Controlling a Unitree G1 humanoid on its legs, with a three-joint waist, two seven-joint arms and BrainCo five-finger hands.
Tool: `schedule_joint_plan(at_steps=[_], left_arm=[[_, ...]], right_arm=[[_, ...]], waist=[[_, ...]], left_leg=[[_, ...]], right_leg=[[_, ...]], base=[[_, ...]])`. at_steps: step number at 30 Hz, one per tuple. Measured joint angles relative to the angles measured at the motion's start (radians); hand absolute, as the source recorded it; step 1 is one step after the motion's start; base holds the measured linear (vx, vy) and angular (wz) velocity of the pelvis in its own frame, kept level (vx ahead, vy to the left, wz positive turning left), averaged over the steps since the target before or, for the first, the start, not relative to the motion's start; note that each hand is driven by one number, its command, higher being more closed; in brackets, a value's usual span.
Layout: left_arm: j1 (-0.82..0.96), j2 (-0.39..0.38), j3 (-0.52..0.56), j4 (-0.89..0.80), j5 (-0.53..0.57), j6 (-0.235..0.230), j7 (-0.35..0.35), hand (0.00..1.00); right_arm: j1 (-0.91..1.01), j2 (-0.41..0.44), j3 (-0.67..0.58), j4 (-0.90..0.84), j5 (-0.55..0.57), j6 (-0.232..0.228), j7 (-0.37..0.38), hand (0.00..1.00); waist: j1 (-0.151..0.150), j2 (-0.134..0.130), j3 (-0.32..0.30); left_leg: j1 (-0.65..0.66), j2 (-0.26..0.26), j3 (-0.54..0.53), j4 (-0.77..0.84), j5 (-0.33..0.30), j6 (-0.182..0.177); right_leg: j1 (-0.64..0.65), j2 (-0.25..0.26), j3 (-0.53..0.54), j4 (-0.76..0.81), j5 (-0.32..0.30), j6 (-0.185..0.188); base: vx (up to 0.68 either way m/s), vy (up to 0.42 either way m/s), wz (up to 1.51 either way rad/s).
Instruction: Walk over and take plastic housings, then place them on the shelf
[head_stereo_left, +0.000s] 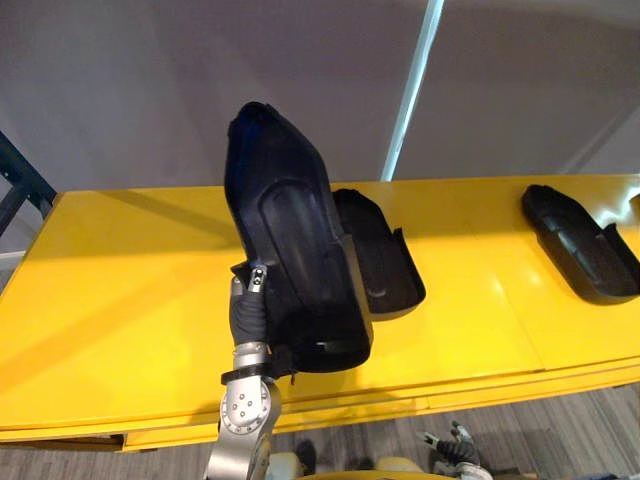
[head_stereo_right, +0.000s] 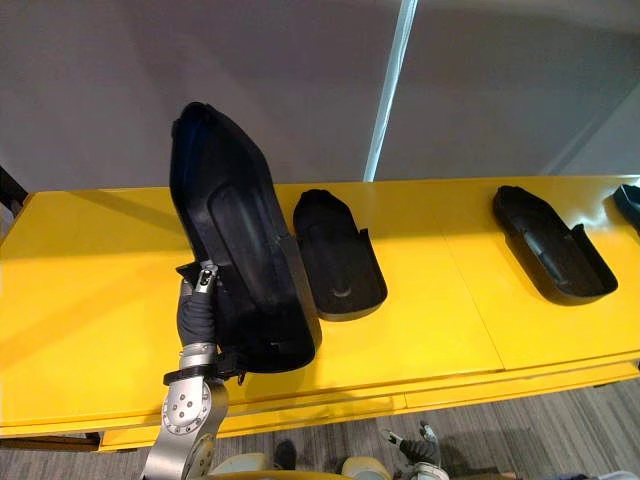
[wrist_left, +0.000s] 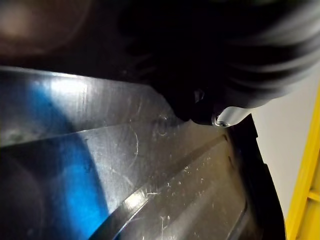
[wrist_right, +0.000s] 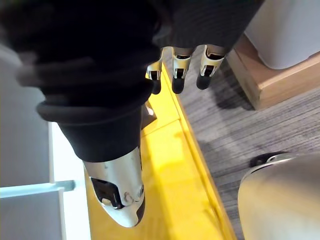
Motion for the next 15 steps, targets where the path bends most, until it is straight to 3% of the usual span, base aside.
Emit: schedule_joint_plan(at_steps=[1, 3, 5, 7, 8, 9, 10, 11, 13, 15], left_arm=[[-0.01, -0.001, 0.006, 0.0, 0.0, 0.001, 0.001, 1.0], [-0.036, 0.0, 0.019, 0.017, -0.002, 0.001, 0.003, 1.0], [-0.038, 0.002, 0.02, 0.031, -0.003, 0.0, 0.004, 1.0], [-0.046, 0.004, 0.018, 0.051, -0.012, 0.0, 0.004, 1.0], [-0.051, 0.002, 0.015, 0.054, -0.013, 0.0, 0.003, 1.0], [-0.065, -0.002, 0.009, 0.056, -0.018, -0.001, 0.003, 1.0], [-0.089, -0.002, 0.005, 0.07, -0.022, -0.001, 0.005, 1.0], [-0.103, 0.007, 0.007, 0.078, -0.024, -0.001, 0.008, 1.0], [-0.151, 0.051, 0.005, 0.117, -0.036, -0.001, 0.031, 1.0], [-0.164, 0.08, -0.003, 0.131, -0.034, -0.001, 0.035, 1.0]], right_arm=[[-0.004, 0.007, -0.001, 0.007, 0.0, -0.001, -0.002, 0.0], [-0.014, -0.002, -0.008, 0.026, 0.0, 0.001, -0.007, 0.0], [-0.016, -0.017, -0.014, 0.051, 0.0, 0.002, -0.014, 0.0], [-0.013, -0.04, -0.038, 0.086, -0.004, 0.009, -0.023, 0.0], [-0.013, -0.048, -0.042, 0.1, -0.007, 0.013, -0.024, 0.0], [-0.016, -0.062, -0.049, 0.118, -0.012, 0.022, -0.024, 0.0], [-0.022, -0.063, -0.072, 0.152, -0.021, 0.03, -0.024, 0.0], [-0.024, -0.05, -0.072, 0.169, -0.022, 0.031, -0.022, 0.0], [-0.023, -0.026, -0.083, 0.181, -0.023, 0.029, -0.025, 0.0], [-0.024, -0.02, -0.077, 0.183, -0.036, 0.028, -0.025, 0.0]], waist=[[0.0, 0.002, 0.002], [-0.004, -0.002, 0.006], [-0.019, -0.014, 0.001], [-0.042, 0.005, -0.016], [-0.049, 0.013, -0.023], [-0.063, 0.039, -0.038], [-0.076, 0.043, -0.053], [-0.087, 0.033, -0.053], [-0.086, 0.0, -0.053], [-0.082, -0.003, -0.054]], left_leg=[[-0.027, 0.048, 0.106, 0.05, -0.067, -0.001], [-0.078, 0.177, 0.239, 0.231, -0.122, 0.006], [-0.081, 0.276, 0.264, 0.327, -0.13, -0.007], [-0.068, 0.365, 0.229, 0.337, -0.11, -0.037], [-0.062, 0.383, 0.209, 0.318, -0.094, -0.051], [-0.047, 0.4, 0.148, 0.242, -0.025, -0.098], [-0.031, 0.348, 0.101, 0.207, -0.067, -0.177], [-0.035, 0.327, 0.096, 0.197, -0.074, -0.187], [-0.047, 0.289, 0.083, 0.168, -0.077, -0.188], [-0.058, 0.275, 0.065, 0.175, -0.078, -0.185]], right_leg=[[-0.004, -0.002, -0.02, -0.004, 0.002, -0.007], [-0.009, -0.026, -0.042, 0.017, -0.004, -0.018], [-0.014, -0.07, -0.041, 0.041, -0.005, -0.016], [-0.027, -0.123, -0.034, 0.07, -0.014, 0.011], [-0.039, -0.138, -0.028, 0.084, -0.019, 0.032], [-0.065, -0.16, -0.022, 0.117, -0.034, 0.078], [-0.084, -0.193, -0.011, 0.131, -0.029, 0.107], [-0.083, -0.209, -0.012, 0.123, -0.012, 0.111], [-0.053, -0.231, -0.03, 0.033, 0.098, 0.124], [-0.023, -0.233, -0.041, -0.034, 0.186, 0.13]], base=[[0.02, -0.031, 0.39], [0.03, 0.001, 0.3], [0.02, 0.137, 0.09], [0.02, 0.31, 0.03], [0.02, 0.42, 0.09], [0.02, 0.481, 0.13], [0.03, 0.589, 0.26], [0.01, 0.563, 0.4], [-0.03, 0.39, 0.43], [-0.07, 0.298, 0.21]])
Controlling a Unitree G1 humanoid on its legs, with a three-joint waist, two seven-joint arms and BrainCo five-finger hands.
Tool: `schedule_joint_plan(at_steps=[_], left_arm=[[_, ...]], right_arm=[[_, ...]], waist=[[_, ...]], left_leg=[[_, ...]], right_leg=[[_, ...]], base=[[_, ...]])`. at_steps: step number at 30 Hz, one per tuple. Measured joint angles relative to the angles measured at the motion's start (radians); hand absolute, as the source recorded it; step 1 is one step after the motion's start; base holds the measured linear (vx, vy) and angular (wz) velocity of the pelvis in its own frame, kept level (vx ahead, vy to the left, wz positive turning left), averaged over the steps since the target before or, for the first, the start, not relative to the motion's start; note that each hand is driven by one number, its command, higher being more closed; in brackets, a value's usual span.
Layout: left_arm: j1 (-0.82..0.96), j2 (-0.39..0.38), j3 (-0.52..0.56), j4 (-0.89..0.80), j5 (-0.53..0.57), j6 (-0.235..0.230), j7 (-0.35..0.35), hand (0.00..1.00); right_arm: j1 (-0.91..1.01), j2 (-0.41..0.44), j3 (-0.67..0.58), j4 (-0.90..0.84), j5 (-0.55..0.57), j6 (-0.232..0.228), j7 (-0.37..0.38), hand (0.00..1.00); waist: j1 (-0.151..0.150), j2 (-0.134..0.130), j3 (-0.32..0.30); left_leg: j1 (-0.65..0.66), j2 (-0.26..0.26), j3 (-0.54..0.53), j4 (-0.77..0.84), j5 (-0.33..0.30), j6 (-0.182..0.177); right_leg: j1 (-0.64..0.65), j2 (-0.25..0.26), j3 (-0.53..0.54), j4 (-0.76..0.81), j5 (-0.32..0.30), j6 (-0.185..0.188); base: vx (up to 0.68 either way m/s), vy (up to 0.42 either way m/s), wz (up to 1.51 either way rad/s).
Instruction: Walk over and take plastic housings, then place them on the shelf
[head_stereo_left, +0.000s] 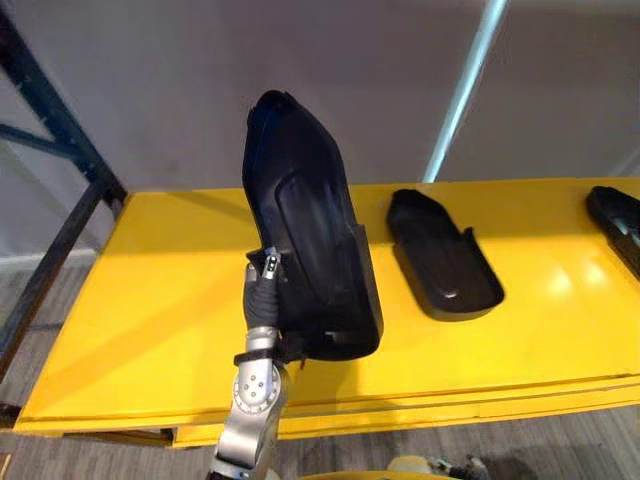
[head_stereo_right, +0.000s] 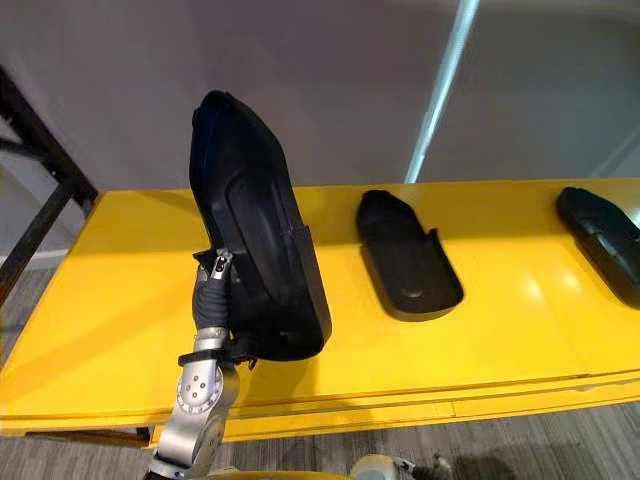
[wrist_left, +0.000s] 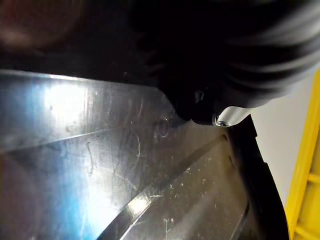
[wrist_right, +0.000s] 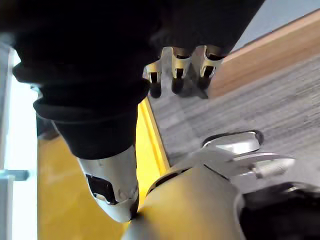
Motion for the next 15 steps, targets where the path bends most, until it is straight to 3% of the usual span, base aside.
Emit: schedule_joint_plan(at_steps=[2, 3, 4, 5, 6, 7, 9, 10, 11, 13, 15], left_arm=[[0.0, 0.019, -0.008, 0.001, 0.003, -0.001, 0.008, 1.0], [0.0, 0.025, -0.002, 0.004, 0.007, -0.002, 0.01, 1.0], [0.0, 0.026, -0.001, 0.005, 0.014, -0.001, 0.01, 1.0], [0.0, 0.025, 0.0, 0.005, 0.02, -0.002, 0.01, 1.0], [-0.002, 0.027, 0.005, 0.018, 0.033, -0.004, 0.01, 1.0], [-0.001, 0.019, 0.004, 0.039, 0.04, 0.003, 0.009, 1.0], [0.003, -0.007, 0.002, 0.035, 0.051, 0.008, 0.009, 1.0], [0.002, -0.015, -0.001, 0.033, 0.063, 0.007, 0.008, 1.0], [-0.001, -0.024, -0.006, 0.036, 0.079, 0.009, 0.008, 1.0], [0.006, -0.031, -0.021, 0.036, 0.087, 0.021, 0.002, 1.0], [0.008, -0.031, -0.009, 0.031, 0.116, 0.021, -0.013, 1.0]], right_arm=[[-0.006, -0.004, 0.007, 0.0, -0.006, -0.007, 0.001, 0.0], [-0.026, -0.009, 0.02, 0.001, -0.007, -0.007, 0.001, 0.0], [-0.043, -0.024, 0.047, 0.001, -0.01, -0.007, 0.002, 0.0], [-0.052, -0.041, 0.052, -0.002, -0.015, -0.008, 0.002, 0.0], [-0.059, -0.038, 0.052, -0.006, -0.017, -0.005, 0.005, 0.0], [-0.045, -0.03, 0.055, -0.007, -0.016, -0.006, 0.007, 0.0], [-0.033, -0.031, 0.079, -0.016, -0.015, -0.009, 0.012, 0.0], [-0.028, -0.032, 0.085, -0.015, -0.013, -0.009, 0.015, 0.0], [-0.026, -0.032, 0.084, -0.016, -0.009, -0.009, 0.023, 0.0], [-0.021, -0.042, 0.072, -0.018, -0.004, -0.009, 0.024, 0.0], [-0.011, -0.042, 0.073, -0.02, -0.004, -0.008, 0.024, 0.0]], waist=[[0.005, 0.003, 0.003], [0.018, -0.001, -0.001], [0.028, 0.013, 0.004], [0.026, 0.026, 0.012], [0.009, 0.031, 0.029], [0.001, 0.022, 0.032], [0.003, 0.019, 0.035], [0.002, 0.011, 0.033], [-0.002, 0.007, 0.033], [-0.002, 0.034, 0.049], [0.008, 0.041, 0.042]], left_leg=[[-0.002, -0.002, 0.016, 0.014, -0.017, 0.023], [-0.002, -0.006, 0.05, 0.018, -0.027, 0.032], [-0.002, -0.012, 0.081, -0.004, -0.028, 0.036], [0.004, -0.016, 0.098, -0.026, -0.032, 0.062], [0.003, -0.033, 0.109, -0.03, -0.023, 0.086], [0.018, -0.041, 0.107, -0.03, -0.024, 0.097], [0.017, -0.059, 0.107, -0.019, -0.034, 0.111], [0.006, -0.075, 0.103, -0.019, -0.034, 0.106], [-0.001, -0.089, 0.089, -0.019, -0.033, 0.099], [0.009, -0.09, 0.064, -0.046, -0.012, 0.092], [0.04, -0.081, 0.064, -0.107, 0.032, 0.09]], right_leg=[[-0.011, 0.001, 0.016, -0.016, 0.058, -0.009], [-0.059, 0.0, 0.023, 0.014, 0.097, -0.07], [-0.101, -0.004, 0.008, 0.021, 0.15, -0.145], [-0.112, -0.001, 0.0, 0.038, 0.134, -0.154], [-0.141, 0.03, 0.033, 0.171, 0.011, -0.107], [-0.135, 0.111, 0.086, 0.257, -0.112, -0.08], [-0.114, 0.206, 0.145, 0.251, -0.221, -0.081], [-0.109, 0.225, 0.161, 0.225, -0.257, -0.107], [-0.093, 0.224, 0.158, 0.198, -0.279, -0.117], [-0.064, 0.234, 0.131, 0.138, -0.249, -0.123], [-0.024, 0.245, 0.12, 0.064, -0.205, -0.122]], base=[[-0.1, 0.268, -0.22], [-0.16, 0.297, -0.82], [-0.18, 0.304, -0.86], [-0.21, 0.274, -0.53], [-0.2, 0.166, -0.12], [-0.18, 0.111, -0.08], [-0.16, 0.026, -0.06], [-0.17, 0.004, 0.12], [-0.15, -0.012, 0.23], [-0.1, -0.004, 0.26], [-0.05, -0.019, 0.12]])
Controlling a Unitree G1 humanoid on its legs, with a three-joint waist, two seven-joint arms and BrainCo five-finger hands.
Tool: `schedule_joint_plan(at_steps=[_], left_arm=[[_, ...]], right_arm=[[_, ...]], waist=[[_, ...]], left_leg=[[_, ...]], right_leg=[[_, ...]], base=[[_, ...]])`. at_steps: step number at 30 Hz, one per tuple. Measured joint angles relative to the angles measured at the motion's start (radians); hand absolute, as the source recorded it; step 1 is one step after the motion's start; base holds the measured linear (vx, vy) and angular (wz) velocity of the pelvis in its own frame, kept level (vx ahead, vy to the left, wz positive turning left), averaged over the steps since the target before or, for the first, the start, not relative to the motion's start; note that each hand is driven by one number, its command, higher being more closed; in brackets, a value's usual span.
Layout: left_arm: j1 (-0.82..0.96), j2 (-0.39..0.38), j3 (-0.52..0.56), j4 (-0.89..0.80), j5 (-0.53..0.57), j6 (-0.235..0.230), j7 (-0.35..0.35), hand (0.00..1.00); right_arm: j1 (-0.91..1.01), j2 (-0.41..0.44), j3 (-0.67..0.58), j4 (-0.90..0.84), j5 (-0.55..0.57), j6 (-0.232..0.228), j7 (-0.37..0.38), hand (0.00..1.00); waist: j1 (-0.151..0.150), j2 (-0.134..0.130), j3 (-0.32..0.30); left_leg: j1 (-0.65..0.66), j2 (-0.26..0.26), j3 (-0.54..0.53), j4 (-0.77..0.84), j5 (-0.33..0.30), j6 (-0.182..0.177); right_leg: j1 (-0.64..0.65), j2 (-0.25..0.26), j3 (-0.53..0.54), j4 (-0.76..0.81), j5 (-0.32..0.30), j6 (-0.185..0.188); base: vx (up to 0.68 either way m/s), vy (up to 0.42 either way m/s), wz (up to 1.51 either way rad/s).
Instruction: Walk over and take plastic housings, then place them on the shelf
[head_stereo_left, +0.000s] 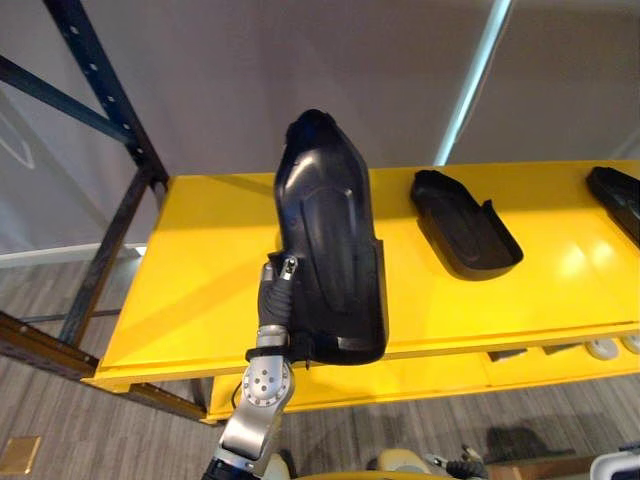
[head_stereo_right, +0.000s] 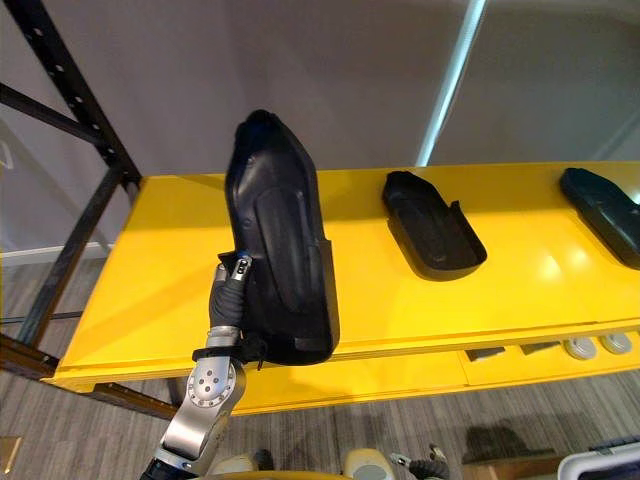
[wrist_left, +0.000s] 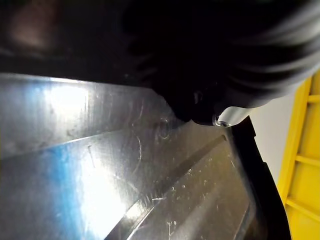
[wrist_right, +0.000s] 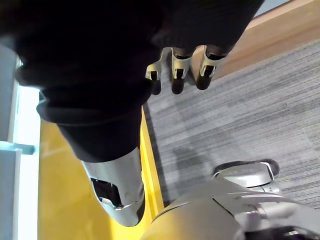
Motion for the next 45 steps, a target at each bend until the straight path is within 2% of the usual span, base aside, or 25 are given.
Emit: schedule_joint_plan(at_steps=[1, 2, 4, 7, 14, 18, 25, 30, 31, 38, 40, 45], left_arm=[[0.003, 0.0, 0.01, 0.0, 0.001, 0.0, 0.0, 1.0], [0.004, 0.0, 0.024, 0.0, 0.002, 0.0, 0.0, 1.0], [0.013, 0.0, 0.046, 0.0, 0.003, 0.001, -0.001, 1.0], [0.017, 0.001, 0.081, 0.006, 0.006, 0.021, -0.013, 1.0], [-0.004, 0.015, 0.161, 0.108, 0.045, 0.075, -0.018, 1.0], [-0.086, 0.032, 0.219, 0.25, 0.05, 0.12, -0.001, 1.0], [-0.19, 0.07, 0.354, 0.4, 0.054, 0.163, 0.037, 1.0], [-0.259, 0.091, 0.387, 0.476, 0.061, 0.193, 0.048, 1.0], [-0.275, 0.094, 0.391, 0.496, 0.061, 0.197, 0.048, 0.0], [-0.344, 0.127, 0.396, 0.577, 0.079, 0.215, 0.046, 0.0], [-0.396, 0.14, 0.397, 0.618, 0.082, 0.215, 0.048, 0.0], [-0.477, 0.176, 0.4, 0.696, 0.08, 0.221, 0.046, 0.0]], right_arm=[[0.003, 0.002, 0.0, -0.001, 0.0, 0.0, 0.0, 0.0], [0.004, 0.007, -0.001, -0.005, -0.001, 0.001, 0.0, 0.0], [0.006, 0.016, -0.001, -0.028, 0.0, -0.001, 0.0, 0.0], [0.001, 0.031, -0.003, -0.038, -0.001, -0.002, 0.0, 0.0], [-0.003, 0.031, -0.029, -0.039, -0.012, 0.0, 0.002, 0.0], [-0.004, 0.028, -0.031, -0.039, -0.032, 0.006, 0.004, 0.0], [0.008, 0.012, -0.036, -0.036, -0.039, 0.017, 0.024, 0.0], [0.016, 0.011, -0.037, -0.036, -0.044, 0.03, 0.025, 0.0], [0.016, 0.011, -0.037, -0.036, -0.048, 0.03, 0.026, 0.0], [0.013, 0.011, -0.036, -0.029, -0.05, 0.032, 0.046, 0.0], [0.012, 0.009, -0.036, -0.027, -0.06, 0.034, 0.046, 0.0], [-0.015, 0.01, -0.033, -0.026, -0.061, 0.033, 0.051, 0.0]], waist=[[0.004, -0.01, -0.002], [0.014, -0.004, -0.007], [0.022, -0.019, -0.019], [0.018, -0.028, -0.026], [0.018, -0.016, -0.037], [0.014, -0.009, -0.04], [-0.007, 0.006, -0.042], [-0.009, 0.007, -0.042], [-0.009, 0.006, -0.042], [-0.011, 0.001, -0.045], [-0.011, 0.001, -0.045], [-0.019, -0.001, -0.044]], left_leg=[[0.007, 0.006, 0.003, -0.019, 0.011, -0.006], [0.018, 0.013, 0.016, -0.036, 0.022, -0.01], [0.03, 0.021, 0.034, -0.071, 0.043, -0.015], [0.049, 0.029, 0.045, -0.105, 0.069, -0.015], [0.144, 0.022, 0.085, -0.255, 0.143, -0.016], [0.184, 0.011, 0.092, -0.355, 0.213, -0.013], [0.181, 0.008, 0.106, -0.386, 0.224, -0.012], [0.162, 0.001, 0.106, -0.386, 0.224, -0.012], [0.163, -0.002, 0.106, -0.386, 0.224, -0.012], [0.16, -0.017, 0.105, -0.385, 0.223, -0.004], [0.159, -0.018, 0.106, -0.379, 0.225, -0.002], [0.164, -0.016, 0.109, -0.379, 0.225, -0.002]], right_leg=[[0.006, 0.007, 0.001, -0.019, 0.012, -0.005], [0.015, 0.014, 0.004, -0.041, 0.024, -0.006], [0.03, 0.032, 0.02, -0.085, 0.057, -0.014], [0.046, 0.042, 0.023, -0.128, 0.091, -0.014], [0.081, 0.044, 0.051, -0.184, 0.134, -0.015], [0.079, 0.045, 0.05, -0.197, 0.148, -0.019], [0.066, 0.047, 0.05, -0.231, 0.156, -0.012], [0.063, 0.049, 0.062, -0.262, 0.155, -0.011], [0.063, 0.051, 0.066, -0.263, 0.155, -0.011], [0.054, 0.043, 0.075, -0.26, 0.173, 0.006], [0.064, 0.043, 0.074, -0.263, 0.184, -0.005], [0.067, 0.046, 0.077, -0.263, 0.185, -0.008]], base=[[0.02, -0.048, -0.08], [0.02, -0.051, -0.18], [0.07, -0.041, -0.28], [0.09, -0.031, -0.1], [0.0, 0.0, -0.14], [-0.1, -0.007, -0.02], [-0.15, 0.01, -0.05], [-0.01, 0.018, -0.02], [0.03, 0.012, -0.04], [0.1, 0.001, -0.02], [0.19, -0.012, 0.03], [0.08, -0.017, -0.03]])
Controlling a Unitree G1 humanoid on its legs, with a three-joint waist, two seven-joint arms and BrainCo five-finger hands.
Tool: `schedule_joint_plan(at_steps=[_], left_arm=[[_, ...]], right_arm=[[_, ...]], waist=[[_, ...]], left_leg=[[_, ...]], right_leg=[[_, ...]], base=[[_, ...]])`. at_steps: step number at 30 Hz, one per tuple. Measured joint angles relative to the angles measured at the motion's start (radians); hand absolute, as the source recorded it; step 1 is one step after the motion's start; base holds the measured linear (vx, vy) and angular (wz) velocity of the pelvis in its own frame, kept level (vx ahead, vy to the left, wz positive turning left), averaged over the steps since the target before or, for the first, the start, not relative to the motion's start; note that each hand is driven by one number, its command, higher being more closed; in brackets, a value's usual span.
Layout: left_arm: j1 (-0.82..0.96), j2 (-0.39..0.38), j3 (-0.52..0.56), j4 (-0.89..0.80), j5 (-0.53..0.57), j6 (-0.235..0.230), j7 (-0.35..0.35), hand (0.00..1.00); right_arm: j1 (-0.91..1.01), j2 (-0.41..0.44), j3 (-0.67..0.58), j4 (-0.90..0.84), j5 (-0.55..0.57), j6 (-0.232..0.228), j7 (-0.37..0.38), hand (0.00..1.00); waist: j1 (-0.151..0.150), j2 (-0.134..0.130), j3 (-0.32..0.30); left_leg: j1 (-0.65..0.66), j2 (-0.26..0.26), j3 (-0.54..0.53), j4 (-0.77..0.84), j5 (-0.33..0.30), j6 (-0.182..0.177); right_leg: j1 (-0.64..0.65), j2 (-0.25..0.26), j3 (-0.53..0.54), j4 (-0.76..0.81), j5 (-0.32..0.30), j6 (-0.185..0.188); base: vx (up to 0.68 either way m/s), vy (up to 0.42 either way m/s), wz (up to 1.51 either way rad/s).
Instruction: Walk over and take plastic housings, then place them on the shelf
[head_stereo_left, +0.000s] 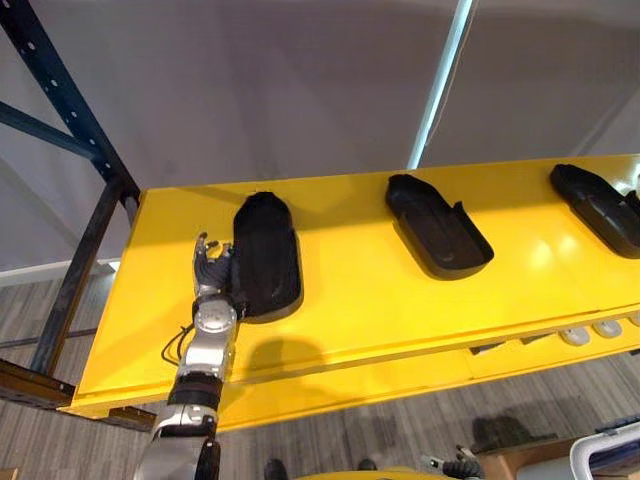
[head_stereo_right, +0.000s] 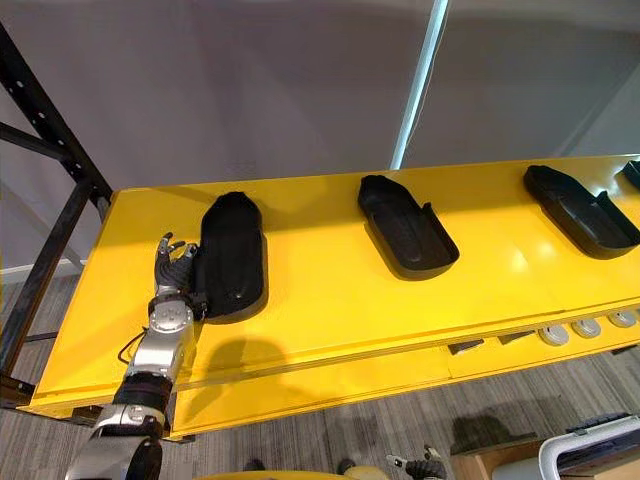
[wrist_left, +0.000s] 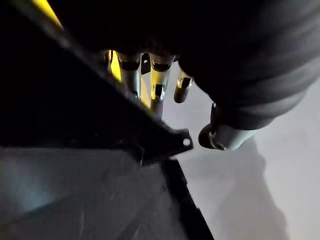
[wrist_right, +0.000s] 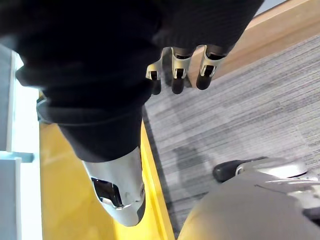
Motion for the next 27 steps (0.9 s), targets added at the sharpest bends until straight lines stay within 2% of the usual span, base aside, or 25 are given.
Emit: schedule_joint_plan(at_steps=[2, 11, 17, 23, 26, 27], left_arm=[[-0.007, 0.004, 0.0, 0.01, 0.0, 0.0, 0.002, 0.0], [-0.037, 0.006, -0.002, 0.025, 0.0, 0.001, 0.014, 0.0], [0.029, -0.051, -0.004, -0.211, 0.003, -0.003, 0.076, 0.0], [0.073, -0.09, -0.005, -0.346, 0.087, -0.012, 0.127, 0.0], [0.128, -0.106, -0.027, -0.465, 0.131, -0.034, 0.135, 0.0], [0.151, -0.118, -0.043, -0.521, 0.148, -0.045, 0.136, 0.0]], right_arm=[[-0.005, 0.0, 0.003, 0.0, 0.0, -0.002, 0.009, 0.0], [-0.001, 0.004, 0.005, 0.001, 0.001, -0.002, 0.012, 0.0], [0.01, 0.004, 0.005, 0.0, 0.001, -0.002, 0.011, 0.0], [0.011, 0.009, 0.001, 0.001, 0.001, -0.003, 0.007, 0.0], [0.005, 0.007, 0.0, 0.009, 0.002, -0.014, 0.006, 0.0], [0.005, 0.006, 0.0, 0.021, 0.003, -0.025, 0.006, 0.0]], waist=[[-0.015, -0.002, 0.001], [-0.018, -0.015, 0.02], [-0.013, -0.016, 0.023], [-0.007, -0.017, 0.024], [-0.009, -0.017, 0.024], [0.002, -0.017, 0.024]], left_leg=[[0.001, 0.0, 0.001, 0.0, 0.0, 0.0], [-0.003, -0.002, 0.003, -0.008, -0.001, 0.0], [-0.007, -0.005, -0.002, -0.008, -0.004, -0.005], [0.0, -0.005, -0.019, -0.007, 0.0, 0.001], [0.002, -0.003, -0.026, -0.002, 0.0, 0.0], [0.001, -0.002, -0.026, -0.002, 0.0, 0.0]], right_leg=[[0.0, 0.0, 0.0, 0.0, 0.001, -0.001], [-0.02, -0.004, 0.002, 0.006, 0.001, -0.007], [-0.018, -0.007, -0.004, 0.002, -0.004, -0.003], [0.006, -0.007, -0.019, -0.001, 0.002, 0.001], [0.015, -0.006, -0.024, -0.003, 0.002, 0.002], [0.015, -0.005, -0.021, -0.003, 0.002, 0.002]], base=[[0.0, 0.0, 0.0], [-0.08, 0.011, -0.02], [-0.01, 0.01, 0.03], [0.05, -0.005, 0.07], [0.06, -0.013, 0.1], [0.03, -0.004, 0.01]])
